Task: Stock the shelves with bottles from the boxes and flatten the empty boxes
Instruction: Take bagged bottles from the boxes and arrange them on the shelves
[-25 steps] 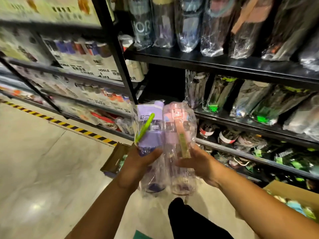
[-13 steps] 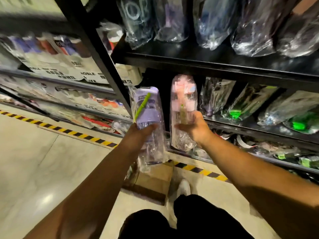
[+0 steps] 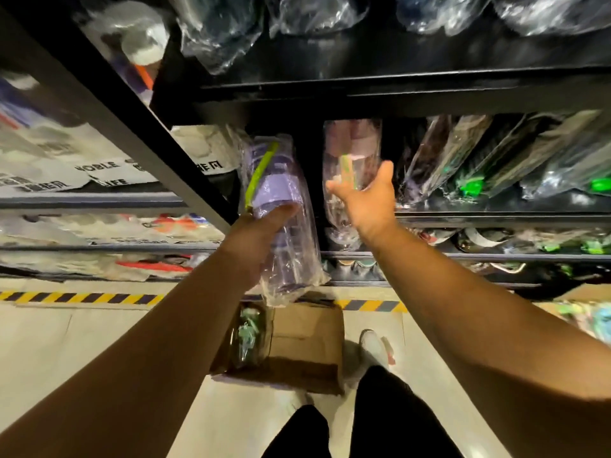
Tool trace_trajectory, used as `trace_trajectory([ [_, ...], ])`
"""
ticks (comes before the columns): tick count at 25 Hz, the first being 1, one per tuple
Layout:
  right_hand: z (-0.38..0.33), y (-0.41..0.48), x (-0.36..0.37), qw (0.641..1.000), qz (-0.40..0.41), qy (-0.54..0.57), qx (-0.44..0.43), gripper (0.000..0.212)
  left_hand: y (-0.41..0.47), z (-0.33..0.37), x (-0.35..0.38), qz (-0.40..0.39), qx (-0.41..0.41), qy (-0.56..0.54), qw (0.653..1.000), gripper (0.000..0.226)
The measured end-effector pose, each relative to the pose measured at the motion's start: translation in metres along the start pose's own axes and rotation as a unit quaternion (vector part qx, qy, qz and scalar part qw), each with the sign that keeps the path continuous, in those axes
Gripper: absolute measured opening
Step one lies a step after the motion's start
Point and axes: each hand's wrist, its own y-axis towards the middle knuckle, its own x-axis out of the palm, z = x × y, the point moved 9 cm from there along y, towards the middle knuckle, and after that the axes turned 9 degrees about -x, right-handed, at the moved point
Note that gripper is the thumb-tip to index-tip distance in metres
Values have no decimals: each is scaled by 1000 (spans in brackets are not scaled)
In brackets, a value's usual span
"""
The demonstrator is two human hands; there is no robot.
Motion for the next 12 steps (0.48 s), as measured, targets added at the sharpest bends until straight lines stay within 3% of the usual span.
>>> trace_trajectory([
  [3,4,14,7,999,28,-2,-25,55,16,10,1,-34,14,-20,999,42],
  [8,27,26,10,995,82,-5,-60,56,47,18,-7,-24,32,-29,999,47],
  [12,51,31,17,995,79,-23,-50,53,56,18,-6,-25,32,-20,999,49],
])
